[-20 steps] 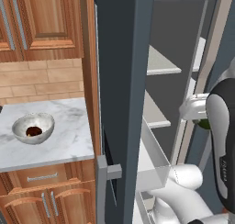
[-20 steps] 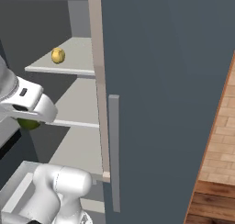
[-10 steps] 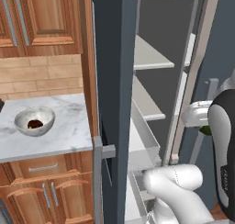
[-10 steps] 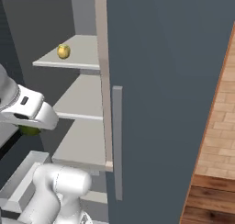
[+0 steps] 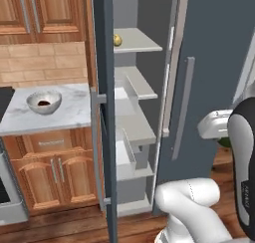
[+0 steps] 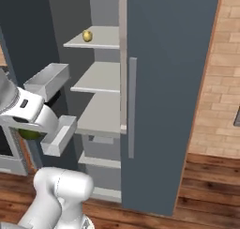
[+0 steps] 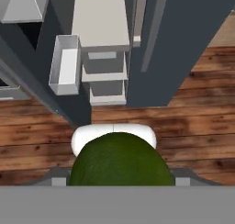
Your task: Take the potato, steak, and lime from the freezer and place them in the bowl on the counter.
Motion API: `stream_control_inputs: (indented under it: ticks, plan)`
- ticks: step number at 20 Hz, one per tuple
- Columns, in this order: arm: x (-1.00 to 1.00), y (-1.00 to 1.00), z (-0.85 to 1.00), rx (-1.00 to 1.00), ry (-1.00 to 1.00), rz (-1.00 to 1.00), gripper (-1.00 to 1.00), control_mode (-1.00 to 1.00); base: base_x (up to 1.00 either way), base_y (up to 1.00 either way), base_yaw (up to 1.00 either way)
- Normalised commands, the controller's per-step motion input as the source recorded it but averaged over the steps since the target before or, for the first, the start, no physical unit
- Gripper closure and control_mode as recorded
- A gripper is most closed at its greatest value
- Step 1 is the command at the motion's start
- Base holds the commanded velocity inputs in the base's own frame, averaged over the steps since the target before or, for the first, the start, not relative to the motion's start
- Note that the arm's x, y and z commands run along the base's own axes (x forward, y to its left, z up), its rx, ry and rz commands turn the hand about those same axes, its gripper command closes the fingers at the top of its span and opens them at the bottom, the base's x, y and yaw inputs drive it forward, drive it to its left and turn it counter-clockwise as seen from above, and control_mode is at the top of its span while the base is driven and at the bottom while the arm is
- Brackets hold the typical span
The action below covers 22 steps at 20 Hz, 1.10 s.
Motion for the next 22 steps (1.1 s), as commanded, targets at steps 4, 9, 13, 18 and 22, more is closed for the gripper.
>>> stream_control_inputs:
  ticks: [4, 9, 13, 18, 22]
  plan:
    - [0.0, 0.0, 0.0, 0.0, 0.0, 0.0, 1.0, 1.0, -0.42, 0.7, 0.0]
    - [0.0, 0.0, 0.0, 0.0, 0.0, 0.0, 1.0, 1.0, -0.13, 0.95, 0.0]
    - [0.0, 0.0, 0.0, 0.0, 0.0, 0.0, 1.0, 1.0, -0.08, 1.0, 0.0]
    - [0.0, 0.0, 0.0, 0.0, 0.0, 0.0, 1.0, 1.0, -0.05, 0.93, 0.0]
    - [0.0, 0.0, 0.0, 0.0, 0.0, 0.0, 1.0, 1.0, 0.48, 0.32, 0.0]
